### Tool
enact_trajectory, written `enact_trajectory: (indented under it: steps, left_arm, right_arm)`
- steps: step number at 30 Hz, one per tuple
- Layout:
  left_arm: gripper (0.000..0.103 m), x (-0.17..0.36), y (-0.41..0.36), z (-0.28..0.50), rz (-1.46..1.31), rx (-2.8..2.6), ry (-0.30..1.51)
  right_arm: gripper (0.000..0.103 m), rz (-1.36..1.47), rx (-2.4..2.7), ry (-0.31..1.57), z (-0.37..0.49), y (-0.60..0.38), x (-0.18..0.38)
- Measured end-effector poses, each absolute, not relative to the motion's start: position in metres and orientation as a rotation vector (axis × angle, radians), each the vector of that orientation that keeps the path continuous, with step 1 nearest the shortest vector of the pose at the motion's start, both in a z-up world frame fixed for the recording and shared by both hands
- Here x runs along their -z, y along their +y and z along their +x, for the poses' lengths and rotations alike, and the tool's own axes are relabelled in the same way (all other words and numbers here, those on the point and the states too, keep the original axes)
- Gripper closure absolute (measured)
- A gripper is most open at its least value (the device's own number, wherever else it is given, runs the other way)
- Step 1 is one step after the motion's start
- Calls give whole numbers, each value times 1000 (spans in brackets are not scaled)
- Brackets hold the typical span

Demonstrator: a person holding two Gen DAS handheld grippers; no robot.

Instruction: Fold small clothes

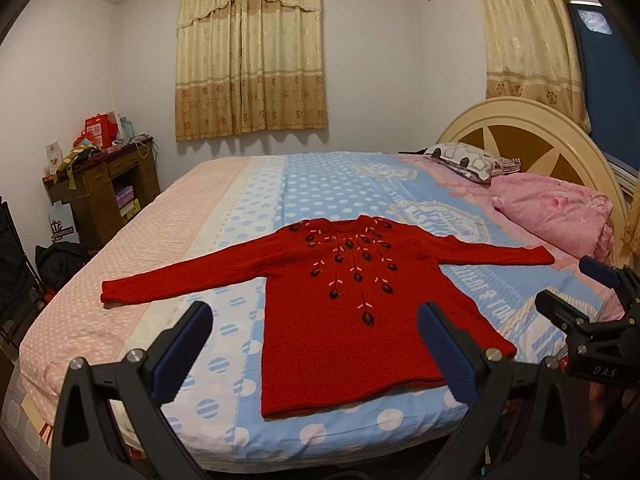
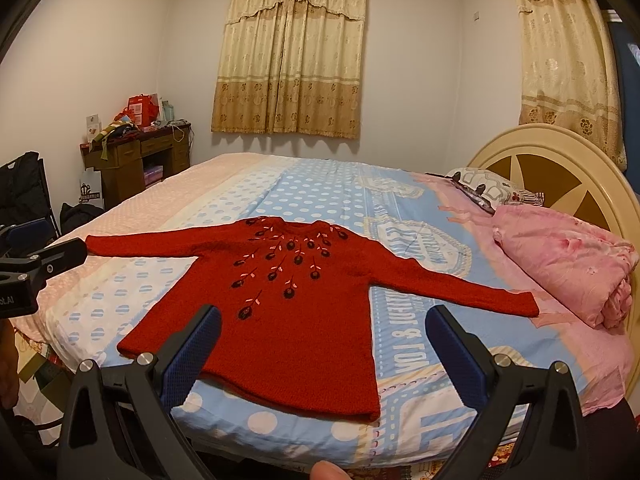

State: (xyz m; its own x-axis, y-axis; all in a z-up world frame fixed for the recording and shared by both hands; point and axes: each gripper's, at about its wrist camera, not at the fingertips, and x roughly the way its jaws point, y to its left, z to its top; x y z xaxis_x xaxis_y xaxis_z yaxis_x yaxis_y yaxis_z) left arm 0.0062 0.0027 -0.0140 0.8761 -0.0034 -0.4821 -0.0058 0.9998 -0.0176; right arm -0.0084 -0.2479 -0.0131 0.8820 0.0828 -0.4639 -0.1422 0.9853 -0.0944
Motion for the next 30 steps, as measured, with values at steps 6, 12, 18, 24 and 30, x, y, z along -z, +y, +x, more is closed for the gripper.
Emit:
enact_trajectory:
  steps: [6,12,18,24,30]
  left_arm:
    - [0,16,3,6,-18,-3,506]
    - [0,17,5,6,-17,-3,507]
    - [0,18,5,6,-18,-5,506]
    - [0,17,5,7,-16,-4,508]
    - [0,17,5,7,-17,-4,507]
  right_arm:
    - [1,-125,-117,483,-9,-248,14]
    - [1,-126,-117,485,-8,-249,15]
    - [1,-120,-115,488,-8,-250,15]
    - [1,-124,-117,488,-8,-250,15]
    - [1,-125,-119,492,-6,-250,19]
